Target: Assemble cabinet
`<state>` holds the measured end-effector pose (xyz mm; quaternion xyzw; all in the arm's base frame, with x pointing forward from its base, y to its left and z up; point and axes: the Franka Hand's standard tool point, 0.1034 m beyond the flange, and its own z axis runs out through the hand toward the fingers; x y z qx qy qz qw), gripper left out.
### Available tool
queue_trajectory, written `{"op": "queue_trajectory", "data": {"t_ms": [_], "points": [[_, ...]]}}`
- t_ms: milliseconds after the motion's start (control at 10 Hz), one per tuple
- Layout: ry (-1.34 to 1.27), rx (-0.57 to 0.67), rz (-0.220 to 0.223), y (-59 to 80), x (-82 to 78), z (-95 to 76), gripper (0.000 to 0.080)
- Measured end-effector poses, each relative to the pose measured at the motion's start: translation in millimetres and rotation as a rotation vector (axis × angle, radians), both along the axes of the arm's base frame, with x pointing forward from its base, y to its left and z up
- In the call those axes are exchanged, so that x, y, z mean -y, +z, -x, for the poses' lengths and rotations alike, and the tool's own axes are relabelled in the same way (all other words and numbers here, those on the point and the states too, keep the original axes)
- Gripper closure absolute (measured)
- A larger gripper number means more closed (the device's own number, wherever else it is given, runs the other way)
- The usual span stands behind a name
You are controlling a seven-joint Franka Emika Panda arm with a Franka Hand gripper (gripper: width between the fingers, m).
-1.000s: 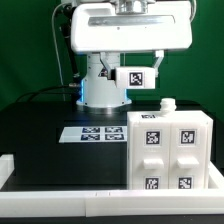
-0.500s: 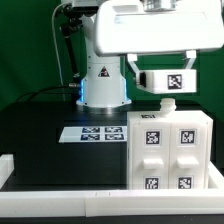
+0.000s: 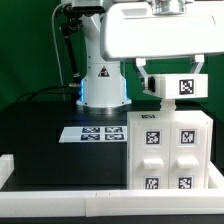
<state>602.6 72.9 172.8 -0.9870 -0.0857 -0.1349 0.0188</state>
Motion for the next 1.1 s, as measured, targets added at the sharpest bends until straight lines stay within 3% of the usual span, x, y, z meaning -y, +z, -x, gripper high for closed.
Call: {"op": "queue_trajectory", "data": {"t_ms": [800,1100], "points": [[0.028,-0.019,0.008,-21.1,2.6,2.7,0.0239],[0.028,-0.008,0.007,-22.4,2.4,2.0,0.0239]]}}
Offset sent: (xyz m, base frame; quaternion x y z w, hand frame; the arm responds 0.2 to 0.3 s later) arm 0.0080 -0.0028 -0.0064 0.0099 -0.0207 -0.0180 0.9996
